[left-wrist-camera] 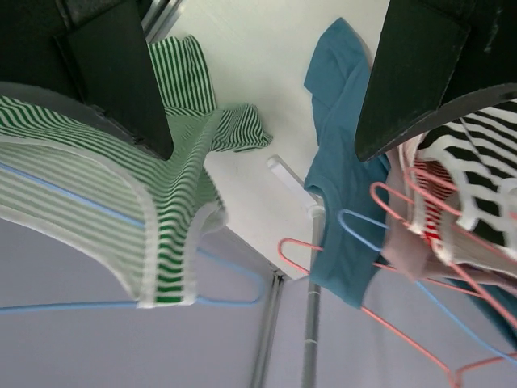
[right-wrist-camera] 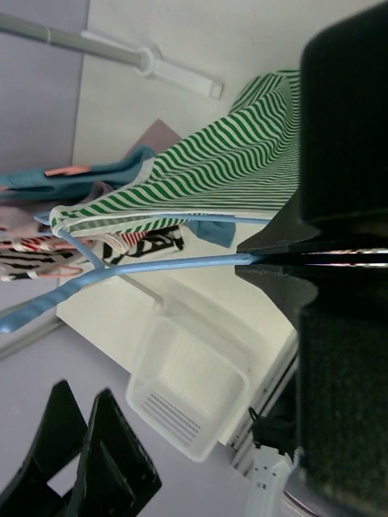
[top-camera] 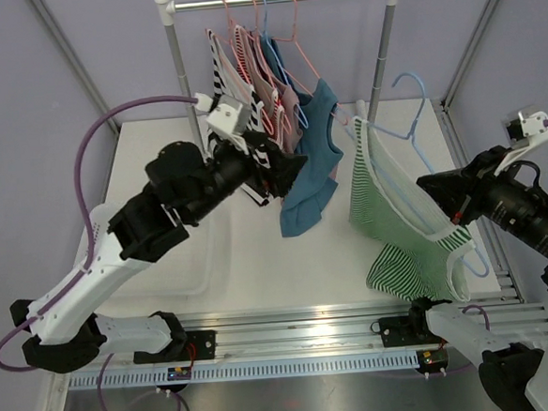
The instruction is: Remove the tank top from the hanger
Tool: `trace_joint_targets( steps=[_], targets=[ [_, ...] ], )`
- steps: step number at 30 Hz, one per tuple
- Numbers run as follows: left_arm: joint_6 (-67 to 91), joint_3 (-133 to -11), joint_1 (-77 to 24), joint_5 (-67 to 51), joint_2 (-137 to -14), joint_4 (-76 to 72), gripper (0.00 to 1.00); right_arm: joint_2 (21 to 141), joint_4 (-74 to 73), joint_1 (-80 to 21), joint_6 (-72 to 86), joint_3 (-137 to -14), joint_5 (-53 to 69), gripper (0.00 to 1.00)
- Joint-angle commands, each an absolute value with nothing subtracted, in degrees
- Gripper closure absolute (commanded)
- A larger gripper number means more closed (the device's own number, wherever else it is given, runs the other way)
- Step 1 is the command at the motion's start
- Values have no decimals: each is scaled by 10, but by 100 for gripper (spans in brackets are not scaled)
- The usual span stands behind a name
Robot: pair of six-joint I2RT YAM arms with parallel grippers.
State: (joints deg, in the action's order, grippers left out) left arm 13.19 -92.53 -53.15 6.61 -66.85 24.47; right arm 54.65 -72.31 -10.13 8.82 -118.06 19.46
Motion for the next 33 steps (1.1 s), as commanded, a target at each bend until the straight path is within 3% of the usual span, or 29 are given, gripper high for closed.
trace_joint_targets(
  steps=[1, 6, 13, 26, 30, 33],
  targets=[
    [61, -924, -614, 235, -692, 144, 1, 525, -681, -105, 102, -1138, 286, 100],
    [81, -895, -637, 200, -714, 89, 2, 517, -670, -104, 120, -1110, 305, 100],
    [98, -885, -637, 162, -750, 67, 19, 497, -630, -105, 136, -1070, 343, 100],
    [116, -860, -637, 127, -775, 46, 20, 485, -562, -105, 158, -1024, 352, 100],
    [111, -876, -637, 145, -795, 54, 27, 483, -557, -104, 159, -1022, 359, 100],
    [108, -887, -636, 163, -810, 62, 44, 481, -559, -104, 156, -1022, 364, 100]
  ],
)
